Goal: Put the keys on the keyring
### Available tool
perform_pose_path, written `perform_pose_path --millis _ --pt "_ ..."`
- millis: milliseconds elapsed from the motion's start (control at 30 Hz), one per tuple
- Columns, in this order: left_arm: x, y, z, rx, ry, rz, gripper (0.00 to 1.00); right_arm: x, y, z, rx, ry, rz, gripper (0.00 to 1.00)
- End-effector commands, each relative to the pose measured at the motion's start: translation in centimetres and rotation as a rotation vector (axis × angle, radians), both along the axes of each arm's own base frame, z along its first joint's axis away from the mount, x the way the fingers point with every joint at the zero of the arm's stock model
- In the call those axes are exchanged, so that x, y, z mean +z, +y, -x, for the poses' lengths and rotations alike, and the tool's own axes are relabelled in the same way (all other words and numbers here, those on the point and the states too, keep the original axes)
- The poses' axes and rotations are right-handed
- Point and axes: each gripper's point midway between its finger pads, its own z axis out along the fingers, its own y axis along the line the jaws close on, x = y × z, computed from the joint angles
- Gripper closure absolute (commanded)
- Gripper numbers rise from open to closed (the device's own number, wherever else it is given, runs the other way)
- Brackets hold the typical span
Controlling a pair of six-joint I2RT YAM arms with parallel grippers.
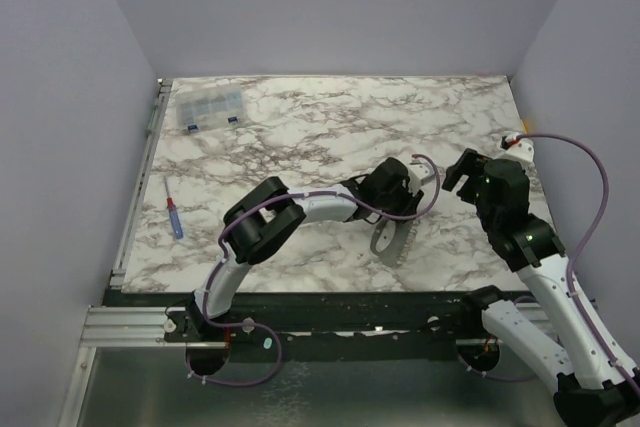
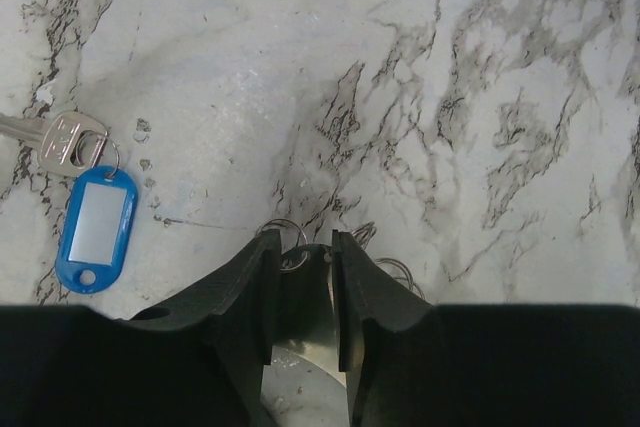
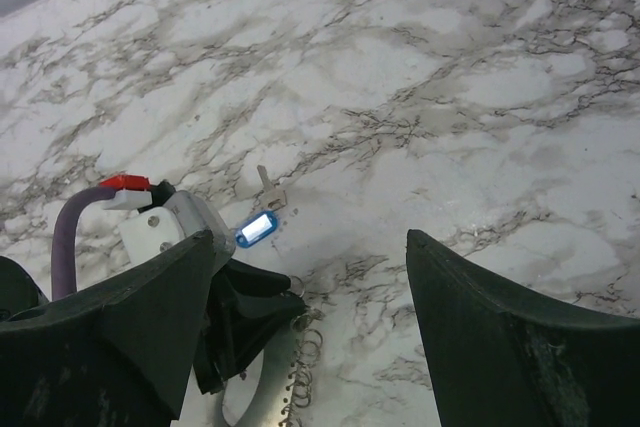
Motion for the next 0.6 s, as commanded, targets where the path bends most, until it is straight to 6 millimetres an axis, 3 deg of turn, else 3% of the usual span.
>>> perform_pose_path --millis 0,567 --pt "3.2 0.0 -0.3 0.028 -0.019 0.023 0.65 0.3 0.5 -0.1 0.035 -0.022 -0.008 0.19" --pt "1.5 0.9 -1.6 0.095 0.003 -0.038 0.67 0.5 1.1 -0.2 0.068 -0.024 -0.016 0.20"
